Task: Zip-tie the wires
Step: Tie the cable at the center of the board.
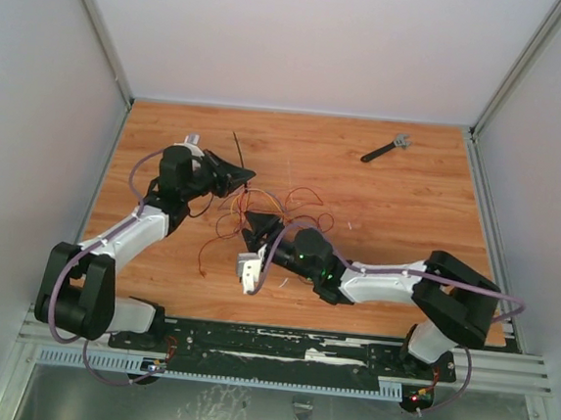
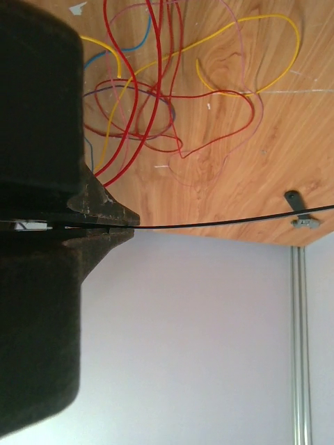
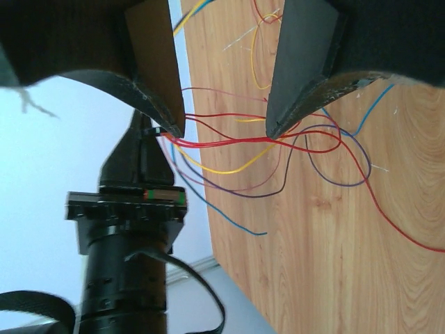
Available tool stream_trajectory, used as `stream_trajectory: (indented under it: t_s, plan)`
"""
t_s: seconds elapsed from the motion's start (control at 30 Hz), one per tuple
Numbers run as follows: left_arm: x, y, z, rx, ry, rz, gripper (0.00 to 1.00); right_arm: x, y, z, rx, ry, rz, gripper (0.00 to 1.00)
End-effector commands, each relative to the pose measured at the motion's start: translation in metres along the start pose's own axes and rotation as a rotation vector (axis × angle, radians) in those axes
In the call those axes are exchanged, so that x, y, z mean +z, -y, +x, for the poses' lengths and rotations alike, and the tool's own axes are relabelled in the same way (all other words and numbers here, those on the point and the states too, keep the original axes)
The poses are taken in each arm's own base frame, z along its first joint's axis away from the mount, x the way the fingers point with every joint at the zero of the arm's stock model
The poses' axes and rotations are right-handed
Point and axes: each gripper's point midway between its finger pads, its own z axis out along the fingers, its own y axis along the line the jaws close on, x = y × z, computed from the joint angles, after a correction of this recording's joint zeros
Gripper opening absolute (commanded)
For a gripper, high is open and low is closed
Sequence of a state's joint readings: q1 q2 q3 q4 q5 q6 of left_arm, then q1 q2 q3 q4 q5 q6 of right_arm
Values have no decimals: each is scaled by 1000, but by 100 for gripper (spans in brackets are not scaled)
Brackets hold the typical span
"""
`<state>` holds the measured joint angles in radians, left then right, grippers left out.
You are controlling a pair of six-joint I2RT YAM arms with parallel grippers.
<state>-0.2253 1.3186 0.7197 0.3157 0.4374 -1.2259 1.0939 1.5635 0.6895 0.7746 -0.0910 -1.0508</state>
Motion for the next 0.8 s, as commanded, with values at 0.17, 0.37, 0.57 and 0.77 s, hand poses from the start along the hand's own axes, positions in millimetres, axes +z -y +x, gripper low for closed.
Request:
stream_trajectory:
  t_s: [0.17, 0.37, 0.57, 0.77]
  plan:
    - [-12, 42, -4, 21, 12, 100, 0, 4, 24, -15, 312, 61, 150, 49]
    - [-18, 62, -2, 14, -3, 163, 0, -22, 20, -21, 686, 150, 229, 51]
    - [-22, 71, -3, 31, 1, 176, 0, -33, 34, -9, 836, 183, 195, 50]
    - [-25, 74, -7, 41, 32, 179, 0, -45, 54, -12, 903, 204, 103, 47]
